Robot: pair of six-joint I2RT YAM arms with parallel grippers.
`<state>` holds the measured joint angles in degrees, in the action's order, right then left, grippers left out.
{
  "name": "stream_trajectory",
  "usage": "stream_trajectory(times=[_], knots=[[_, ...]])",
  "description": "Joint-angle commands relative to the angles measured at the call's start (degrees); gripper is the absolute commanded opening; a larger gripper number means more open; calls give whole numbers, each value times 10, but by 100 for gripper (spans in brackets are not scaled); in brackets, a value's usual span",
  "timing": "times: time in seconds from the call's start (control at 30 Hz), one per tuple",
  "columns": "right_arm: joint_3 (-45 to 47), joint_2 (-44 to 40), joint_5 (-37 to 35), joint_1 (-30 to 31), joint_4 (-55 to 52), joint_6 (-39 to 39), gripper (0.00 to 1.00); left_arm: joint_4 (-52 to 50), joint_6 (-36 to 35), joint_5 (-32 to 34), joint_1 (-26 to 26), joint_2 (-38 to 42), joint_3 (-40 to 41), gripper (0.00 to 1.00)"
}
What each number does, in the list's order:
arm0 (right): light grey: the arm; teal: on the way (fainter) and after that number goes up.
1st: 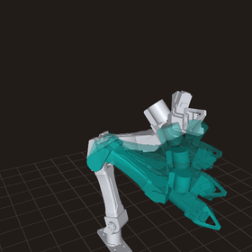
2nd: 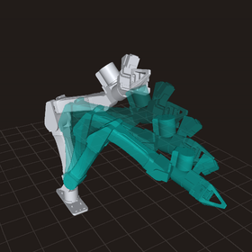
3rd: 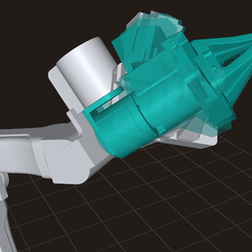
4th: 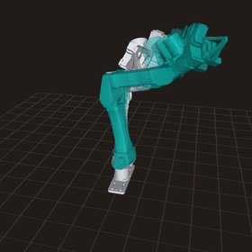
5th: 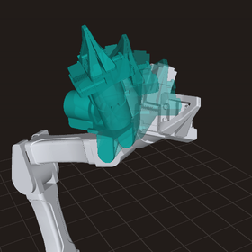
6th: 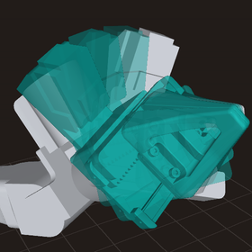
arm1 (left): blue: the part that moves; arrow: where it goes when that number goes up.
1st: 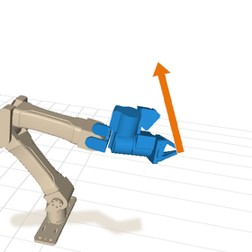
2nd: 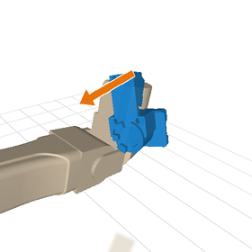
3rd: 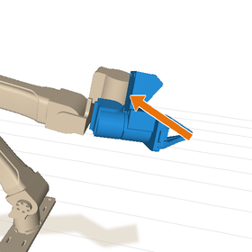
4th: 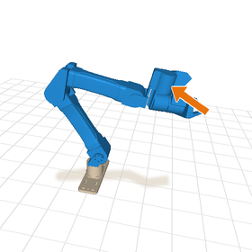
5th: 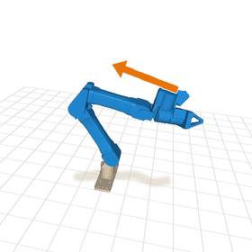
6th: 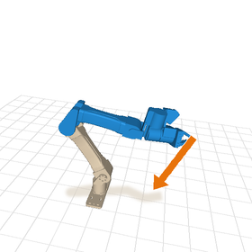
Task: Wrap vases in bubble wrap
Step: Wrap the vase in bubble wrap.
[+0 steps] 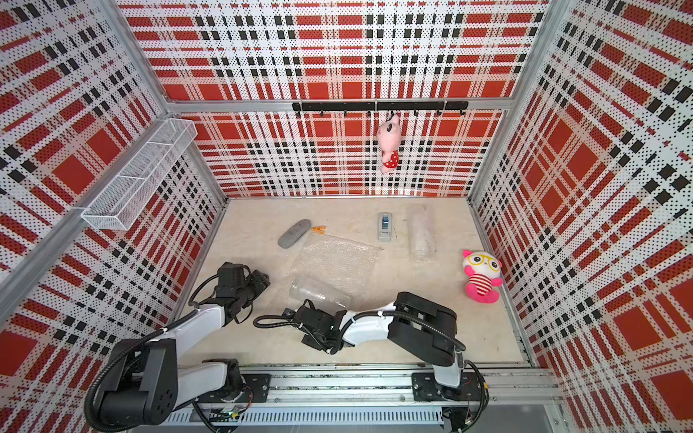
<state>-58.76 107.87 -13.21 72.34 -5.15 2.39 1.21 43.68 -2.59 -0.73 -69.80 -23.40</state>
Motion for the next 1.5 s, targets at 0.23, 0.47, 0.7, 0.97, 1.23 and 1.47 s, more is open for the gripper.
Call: stream_trajectory(times=[0.23, 0.47, 0.7, 0.97, 1.23, 1.47], knots=[[-19, -63, -92, 4, -23, -28, 0, 14, 1, -4, -2, -4, 2, 71], [-4, -94, -130, -4, 11, -56, 0, 18, 2, -5, -6, -10, -4, 70], [11, -109, -139, -35, 57, -63, 0, 20, 4, 2, -20, -19, -7, 70], [26, -111, -132, -76, 111, -61, 0, 20, 3, 9, -33, -26, -12, 70], [33, -100, -34, -153, 135, -23, 0, -51, -18, 89, -60, -36, -51, 72], [46, -86, 46, -185, 150, -6, 0, -89, -8, 146, -122, 17, -72, 87]])
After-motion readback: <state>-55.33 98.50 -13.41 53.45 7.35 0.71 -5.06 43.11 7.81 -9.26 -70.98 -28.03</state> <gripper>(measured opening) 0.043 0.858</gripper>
